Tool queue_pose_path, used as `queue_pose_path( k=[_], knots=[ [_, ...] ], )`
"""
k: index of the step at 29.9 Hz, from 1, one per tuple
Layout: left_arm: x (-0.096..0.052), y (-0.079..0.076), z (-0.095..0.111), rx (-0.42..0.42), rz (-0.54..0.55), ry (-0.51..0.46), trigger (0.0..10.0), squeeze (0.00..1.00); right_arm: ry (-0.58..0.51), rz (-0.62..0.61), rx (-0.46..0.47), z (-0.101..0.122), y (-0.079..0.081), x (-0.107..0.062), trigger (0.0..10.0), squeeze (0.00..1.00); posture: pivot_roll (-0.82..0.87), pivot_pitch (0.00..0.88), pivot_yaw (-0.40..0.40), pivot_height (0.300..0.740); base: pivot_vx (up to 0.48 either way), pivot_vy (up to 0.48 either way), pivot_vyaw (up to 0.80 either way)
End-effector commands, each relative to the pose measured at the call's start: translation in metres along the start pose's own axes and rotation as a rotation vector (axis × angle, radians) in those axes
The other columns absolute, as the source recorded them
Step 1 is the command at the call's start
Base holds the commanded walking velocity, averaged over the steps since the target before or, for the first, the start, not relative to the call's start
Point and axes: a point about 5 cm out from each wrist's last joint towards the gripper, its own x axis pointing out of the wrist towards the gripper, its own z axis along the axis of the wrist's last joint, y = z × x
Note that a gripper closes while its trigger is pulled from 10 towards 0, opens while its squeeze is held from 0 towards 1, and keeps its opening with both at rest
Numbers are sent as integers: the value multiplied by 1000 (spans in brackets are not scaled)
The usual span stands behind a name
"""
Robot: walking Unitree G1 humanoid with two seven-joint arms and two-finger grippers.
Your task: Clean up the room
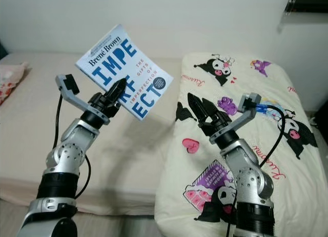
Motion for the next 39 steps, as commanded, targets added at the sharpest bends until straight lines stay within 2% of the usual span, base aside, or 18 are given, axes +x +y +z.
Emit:
queue_pose_path(
  k=[1,8,18,23,25,29,32,37,39],
  knots=[
    [2,-8,4,-7,-57,-24,10000,0,10,7,5,-1,1,-2,10000,0,-84,110,26,712,0,0,0],
    [2,-15,5,-41,-118,-24,10000,0,28,29,14,-5,4,1,10000,0,-80,107,26,740,0,0,0],
    [-5,-22,0,-56,-200,25,10000,0,80,45,47,-17,7,2,10000,0,-78,113,30,740,0,0,0],
    [-9,-32,-9,-92,-246,53,10000,0,156,78,49,-29,13,0,10000,0,-75,115,30,740,0,0,0],
    [-9,-32,-9,-92,-246,53,10000,0,156,78,49,-29,13,0,10000,0,-75,115,30,740,0,0,0],
    [-10,-44,-14,-130,-322,81,10000,0,178,34,40,-36,10,2,10000,0,-72,114,31,740,0,0,0],
    [-12,-48,-16,-135,-349,98,10000,0,184,35,36,-37,10,2,10000,0,-71,113,30,740,0,0,0],
    [-18,-65,-29,-212,-447,163,10000,0,170,94,44,-36,19,8,10000,0,-74,113,32,740,0,0,0],
    [-19,-67,-31,-224,-455,183,10000,0,160,119,52,-35,22,8,10000,0,-75,111,32,740,0,0,0]
  ],
)
